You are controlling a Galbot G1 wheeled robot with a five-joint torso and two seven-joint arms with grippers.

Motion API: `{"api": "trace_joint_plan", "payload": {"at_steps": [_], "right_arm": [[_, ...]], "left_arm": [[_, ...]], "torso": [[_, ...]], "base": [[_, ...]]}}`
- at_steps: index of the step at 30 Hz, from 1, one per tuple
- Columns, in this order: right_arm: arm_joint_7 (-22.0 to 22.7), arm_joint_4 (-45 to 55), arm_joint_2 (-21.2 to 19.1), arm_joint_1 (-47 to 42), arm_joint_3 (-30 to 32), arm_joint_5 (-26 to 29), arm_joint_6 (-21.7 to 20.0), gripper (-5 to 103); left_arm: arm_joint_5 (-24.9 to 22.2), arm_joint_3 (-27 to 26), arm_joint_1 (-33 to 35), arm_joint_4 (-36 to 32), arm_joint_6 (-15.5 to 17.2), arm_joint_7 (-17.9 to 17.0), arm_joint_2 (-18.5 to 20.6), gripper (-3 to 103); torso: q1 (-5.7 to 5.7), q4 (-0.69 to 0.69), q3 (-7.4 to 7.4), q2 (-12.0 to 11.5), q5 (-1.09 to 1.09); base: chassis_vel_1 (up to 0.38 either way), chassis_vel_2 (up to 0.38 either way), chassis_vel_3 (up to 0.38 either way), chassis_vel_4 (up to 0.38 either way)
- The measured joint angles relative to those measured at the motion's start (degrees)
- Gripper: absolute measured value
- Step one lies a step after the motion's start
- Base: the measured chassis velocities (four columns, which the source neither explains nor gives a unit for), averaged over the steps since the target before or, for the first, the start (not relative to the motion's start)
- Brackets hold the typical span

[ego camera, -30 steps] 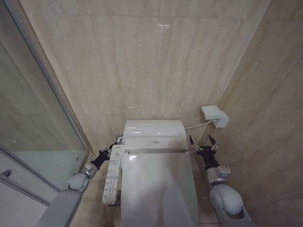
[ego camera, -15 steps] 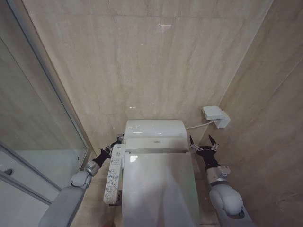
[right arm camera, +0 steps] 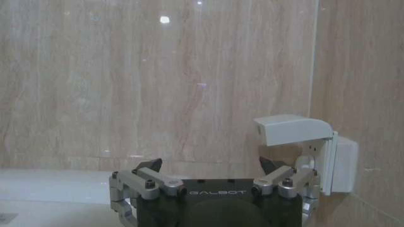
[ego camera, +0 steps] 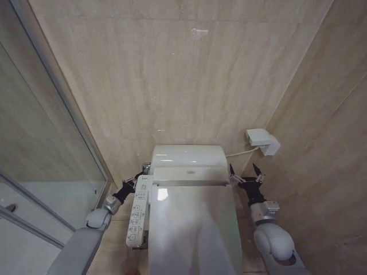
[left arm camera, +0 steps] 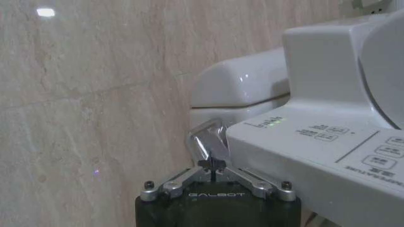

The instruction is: Open the toilet lid, clean the toilet bowl with a toilet brush, close the toilet lid, and flush.

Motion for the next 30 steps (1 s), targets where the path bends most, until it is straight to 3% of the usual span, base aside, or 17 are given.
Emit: {"api": "trace_joint_plan", "payload": {"at_steps": [7, 14, 16, 17, 19, 20, 22, 27, 28, 30], "right_arm": [[0.0, 0.0, 0.0, 0.0, 0.0, 0.0, 0.0, 100], [0.0, 0.0, 0.0, 0.0, 0.0, 0.0, 0.0, 100], [0.0, 0.0, 0.0, 0.0, 0.0, 0.0, 0.0, 100], [0.0, 0.0, 0.0, 0.0, 0.0, 0.0, 0.0, 100], [0.0, 0.0, 0.0, 0.0, 0.0, 0.0, 0.0, 100], [0.0, 0.0, 0.0, 0.0, 0.0, 0.0, 0.0, 100], [0.0, 0.0, 0.0, 0.0, 0.0, 0.0, 0.0, 100], [0.0, 0.0, 0.0, 0.0, 0.0, 0.0, 0.0, 100], [0.0, 0.0, 0.0, 0.0, 0.0, 0.0, 0.0, 100], [0.0, 0.0, 0.0, 0.0, 0.0, 0.0, 0.0, 100]], "left_arm": [[1.0, -3.2, 3.0, -1.8, 0.2, -0.4, -0.9, 0], [0.9, -9.8, 8.7, -6.4, 2.7, -4.0, -2.0, 0], [0.6, -13.8, 12.4, -9.9, 4.3, -7.8, -2.5, 0], [0.6, -13.8, 12.4, -9.9, 4.3, -7.8, -2.5, 0], [-0.2, -16.5, 15.2, -13.5, 5.5, -12.5, -3.0, 0], [-0.2, -16.5, 15.2, -13.5, 5.5, -12.5, -3.0, 0], [-0.5, -18.7, 17.1, -16.6, 5.7, -16.5, -3.9, 0], [-0.6, -20.3, 19.0, -21.3, 6.2, -18.9, -4.8, 0], [-0.6, -20.9, 19.9, -23.2, 6.6, -19.4, -5.1, 16], [-0.9, -22.2, 22.0, -28.0, 8.0, -20.8, -5.7, 16]], "torso": [[0.00, -0.06, 0.00, 0.0, -0.07], [-0.01, -0.09, 0.00, 0.0, -0.03], [-0.01, -0.04, 0.00, 0.0, -0.04], [-0.01, -0.04, 0.00, 0.0, -0.04], [-0.01, 0.00, 0.00, 0.0, -0.01], [-0.01, 0.00, 0.00, 0.0, -0.01], [-0.01, -0.01, 0.00, 0.0, -0.02], [-0.01, -0.04, 0.00, 0.0, -0.03], [-0.01, -0.04, 0.00, 0.0, -0.02], [-0.01, -0.01, 0.00, 0.0, 0.00]], "base": [[0.000, 0.000, 0.000, 0.000], [0.000, 0.000, 0.000, 0.000], [0.000, 0.000, 0.000, 0.000], [0.000, 0.000, 0.000, 0.000], [0.000, 0.000, 0.000, 0.000], [0.000, 0.000, 0.000, 0.000], [0.000, 0.000, 0.000, 0.000], [0.000, 0.000, 0.000, 0.000], [0.000, 0.000, 0.000, 0.000], [0.000, 0.000, 0.000, 0.000]]}}
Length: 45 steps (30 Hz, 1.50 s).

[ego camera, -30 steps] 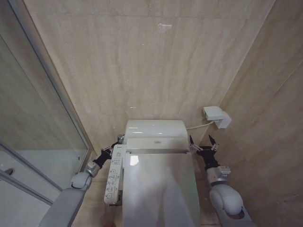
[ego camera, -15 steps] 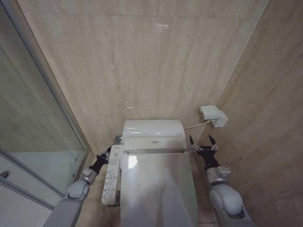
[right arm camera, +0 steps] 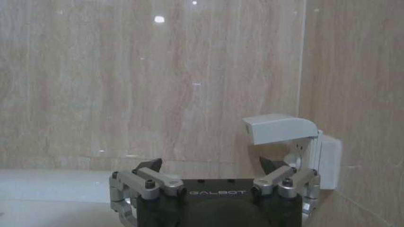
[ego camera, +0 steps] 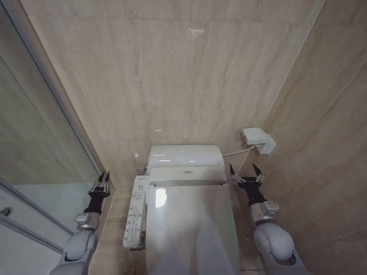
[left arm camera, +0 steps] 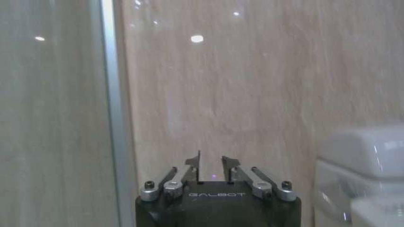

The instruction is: Open the toilet lid, clean the toilet bowl with a toilet brush, close the toilet lid, and flush.

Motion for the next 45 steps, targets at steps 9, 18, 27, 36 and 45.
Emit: {"api": "trace_joint_plan", "payload": {"at_steps": [9, 18, 27, 36, 45], "right_arm": [[0.0, 0.0, 0.0, 0.0, 0.0, 0.0, 0.0, 100], [0.0, 0.0, 0.0, 0.0, 0.0, 0.0, 0.0, 100], [0.0, 0.0, 0.0, 0.0, 0.0, 0.0, 0.0, 100], [0.0, 0.0, 0.0, 0.0, 0.0, 0.0, 0.0, 100], [0.0, 0.0, 0.0, 0.0, 0.0, 0.0, 0.0, 100]], "left_arm": [[-3.1, -1.2, 7.7, -17.0, 7.8, -3.3, -1.9, 43], [-8.2, 0.4, 13.4, -28.1, 14.2, -4.3, -2.9, 70], [-7.2, 1.9, 16.5, -29.4, 12.5, -3.5, -4.5, 96], [-5.1, 1.7, 17.9, -28.6, 9.8, -3.0, -4.5, 100], [-4.8, 1.6, 18.3, -28.6, 9.2, -3.0, -4.6, 100]], "torso": [[0.00, 0.00, 0.00, 0.0, 0.01], [0.00, -0.01, 0.00, 0.0, 0.01], [0.00, -0.01, 0.00, 0.0, 0.00], [0.00, -0.01, 0.00, 0.0, 0.00], [0.00, -0.01, 0.00, 0.0, 0.00]], "base": [[0.000, 0.000, 0.000, 0.000], [0.000, 0.000, 0.000, 0.000], [0.000, 0.000, 0.000, 0.000], [0.000, 0.000, 0.000, 0.000], [0.000, 0.000, 0.000, 0.000]]}}
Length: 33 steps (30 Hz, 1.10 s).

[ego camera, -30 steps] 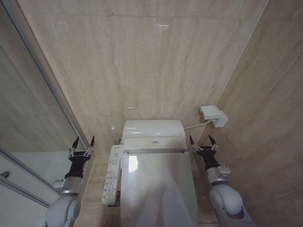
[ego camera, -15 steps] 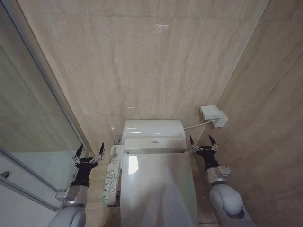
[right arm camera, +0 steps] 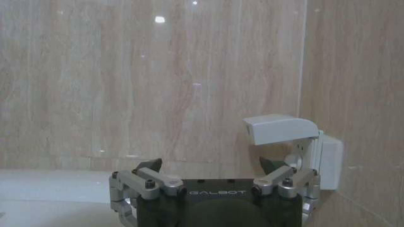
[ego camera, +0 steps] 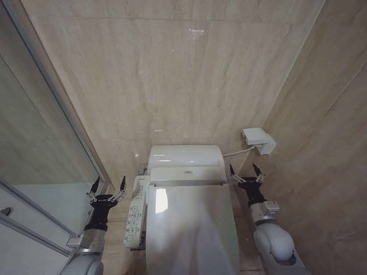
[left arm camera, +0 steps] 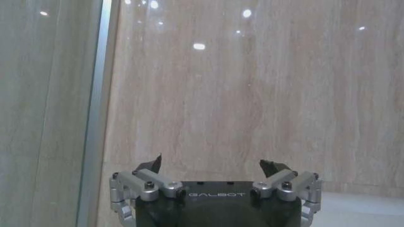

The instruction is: Open the toilet lid, clean the toilet bowl with a toilet brush, close the toilet lid, and flush.

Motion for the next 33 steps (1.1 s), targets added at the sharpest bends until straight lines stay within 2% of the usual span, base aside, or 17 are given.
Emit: {"api": "trace_joint_plan", "payload": {"at_steps": [10, 33], "right_arm": [[0.0, 0.0, 0.0, 0.0, 0.0, 0.0, 0.0, 100], [0.0, 0.0, 0.0, 0.0, 0.0, 0.0, 0.0, 100]], "left_arm": [[1.4, -0.4, 0.4, 0.0, -0.6, 0.6, 0.1, 100], [1.5, -0.4, 0.4, 0.1, -0.7, 0.7, 0.1, 100]], "torso": [[0.00, 0.00, 0.00, 0.0, 0.00], [0.01, 0.01, 0.01, 0.0, 0.00]], "base": [[0.000, 0.000, 0.000, 0.000], [0.005, -0.005, -0.008, 0.006]]}}
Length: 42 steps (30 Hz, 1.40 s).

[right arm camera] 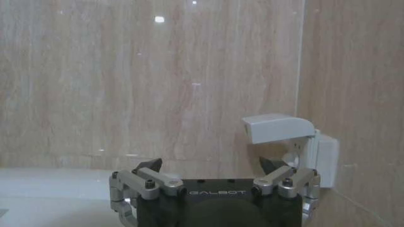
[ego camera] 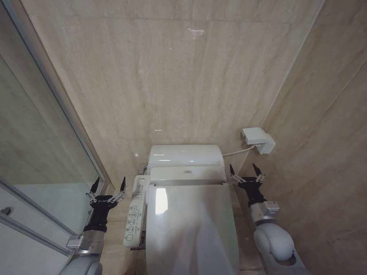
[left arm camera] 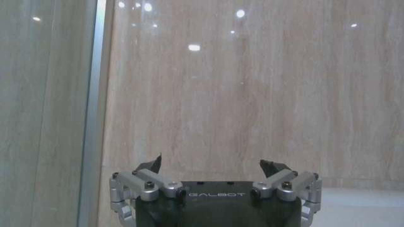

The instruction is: Open the toilet lid, clean the toilet bowl with a toilet brush, close the toilet lid, and flush.

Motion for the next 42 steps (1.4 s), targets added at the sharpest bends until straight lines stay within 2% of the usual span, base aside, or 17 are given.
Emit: {"api": "trace_joint_plan", "payload": {"at_steps": [15, 28, 30, 32, 36, 38, 40, 42], "right_arm": [[0.0, 0.0, 0.0, 0.0, 0.0, 0.0, 0.0, 100], [0.0, 0.0, 0.0, 0.0, 0.0, 0.0, 0.0, 100], [0.0, 0.0, 0.0, 0.0, 0.0, 0.0, 0.0, 100], [0.0, 0.0, 0.0, 0.0, 0.0, 0.0, 0.0, 100], [0.0, 0.0, 0.0, 0.0, 0.0, 0.0, 0.0, 100], [0.0, 0.0, 0.0, 0.0, 0.0, 0.0, 0.0, 100], [0.0, 0.0, 0.0, 0.0, 0.0, 0.0, 0.0, 100], [0.0, 0.0, 0.0, 0.0, 0.0, 0.0, 0.0, 100]], "left_arm": [[0.0, 0.0, 0.0, 0.0, 0.0, 0.0, 0.0, 100], [0.0, 0.0, 0.0, 0.0, 0.0, 0.0, 0.0, 100], [0.0, 0.0, 0.0, 0.0, 0.0, 0.0, 0.0, 100], [0.0, 0.0, 0.0, 0.0, 0.0, 0.0, 0.0, 100], [0.0, 0.0, 0.0, 0.0, 0.0, 0.0, 0.0, 100], [0.0, 0.0, 0.0, 0.0, 0.0, 0.0, 0.0, 100], [0.0, 0.0, 0.0, 0.0, 0.0, 0.0, 0.0, 100], [0.0, 0.0, 0.0, 0.0, 0.0, 0.0, 0.0, 100]], "torso": [[-0.01, -0.02, 0.00, 0.0, -0.01], [-0.05, -0.01, -0.03, 0.0, 0.02], [-0.03, -0.01, -0.01, 0.0, -0.03], [-0.03, -0.02, -0.01, 0.0, 0.03], [-0.02, 0.02, 0.00, 0.0, 0.00], [-0.07, -0.03, -0.03, 0.0, 0.02], [-0.07, 0.00, -0.03, 0.0, -0.03], [-0.07, -0.01, -0.03, 0.0, 0.02]], "base": [[0.174, -0.186, -0.178, 0.175], [0.342, -0.345, -0.332, 0.332], [0.371, -0.403, -0.374, 0.388], [0.349, -0.363, -0.373, 0.366], [0.318, -0.340, -0.325, 0.342], [0.273, -0.287, -0.289, 0.246], [0.222, -0.246, -0.229, 0.223], [0.126, -0.105, -0.144, 0.119]]}}
